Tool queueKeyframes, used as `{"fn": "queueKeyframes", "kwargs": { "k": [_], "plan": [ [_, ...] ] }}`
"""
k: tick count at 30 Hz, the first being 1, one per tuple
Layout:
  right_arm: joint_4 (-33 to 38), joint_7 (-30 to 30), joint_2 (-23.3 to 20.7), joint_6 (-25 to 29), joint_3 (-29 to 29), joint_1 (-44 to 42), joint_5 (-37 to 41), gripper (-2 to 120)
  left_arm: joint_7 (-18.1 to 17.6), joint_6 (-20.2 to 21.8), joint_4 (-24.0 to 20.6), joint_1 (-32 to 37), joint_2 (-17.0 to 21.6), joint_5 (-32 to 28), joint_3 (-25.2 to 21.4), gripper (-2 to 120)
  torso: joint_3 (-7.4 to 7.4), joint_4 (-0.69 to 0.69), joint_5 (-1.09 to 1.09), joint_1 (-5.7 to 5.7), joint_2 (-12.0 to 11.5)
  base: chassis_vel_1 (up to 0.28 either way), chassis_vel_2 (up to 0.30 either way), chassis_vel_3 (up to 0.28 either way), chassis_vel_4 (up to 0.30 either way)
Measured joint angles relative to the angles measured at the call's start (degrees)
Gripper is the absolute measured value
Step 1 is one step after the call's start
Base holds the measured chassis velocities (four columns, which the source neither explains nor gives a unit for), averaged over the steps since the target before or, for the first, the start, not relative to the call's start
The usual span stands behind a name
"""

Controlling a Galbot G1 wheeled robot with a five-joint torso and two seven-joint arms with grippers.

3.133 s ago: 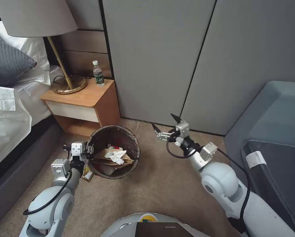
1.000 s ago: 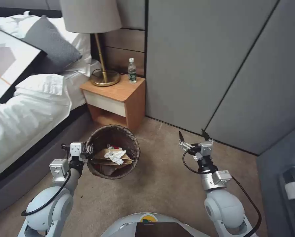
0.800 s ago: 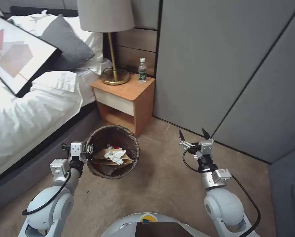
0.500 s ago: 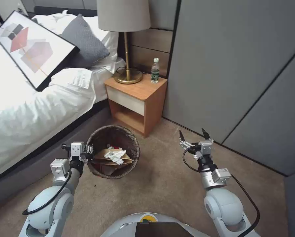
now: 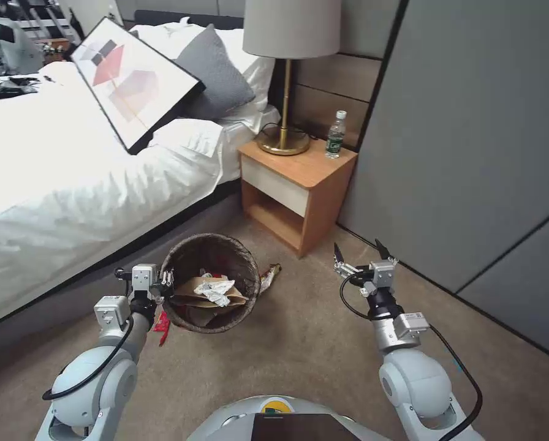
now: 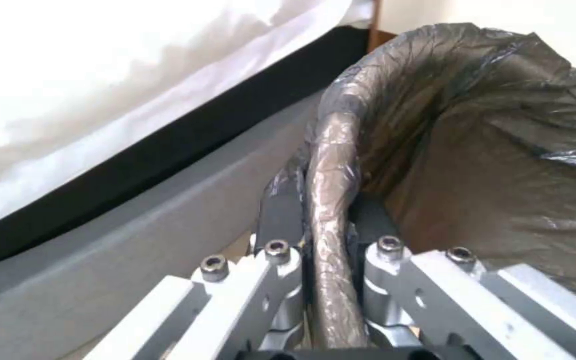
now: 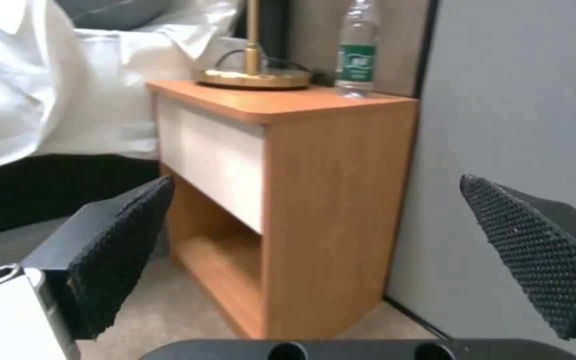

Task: Pick up the trash bin, then pick up the garbage from the floor and place it into the trash bin.

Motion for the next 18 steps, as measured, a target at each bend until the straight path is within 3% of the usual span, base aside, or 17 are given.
{"fn": "queueKeyframes", "kwargs": {
  "k": [18],
  "plan": [
    [-0.32,0.17,0.00,-0.14,-0.03,0.25,0.17,100,-0.02,-0.24,0.19,-0.01,-0.01,0.04,0.12,6,0.00,0.01,0.00,0.00,0.00,0.074,0.076,0.077,0.073]
  ]
}}
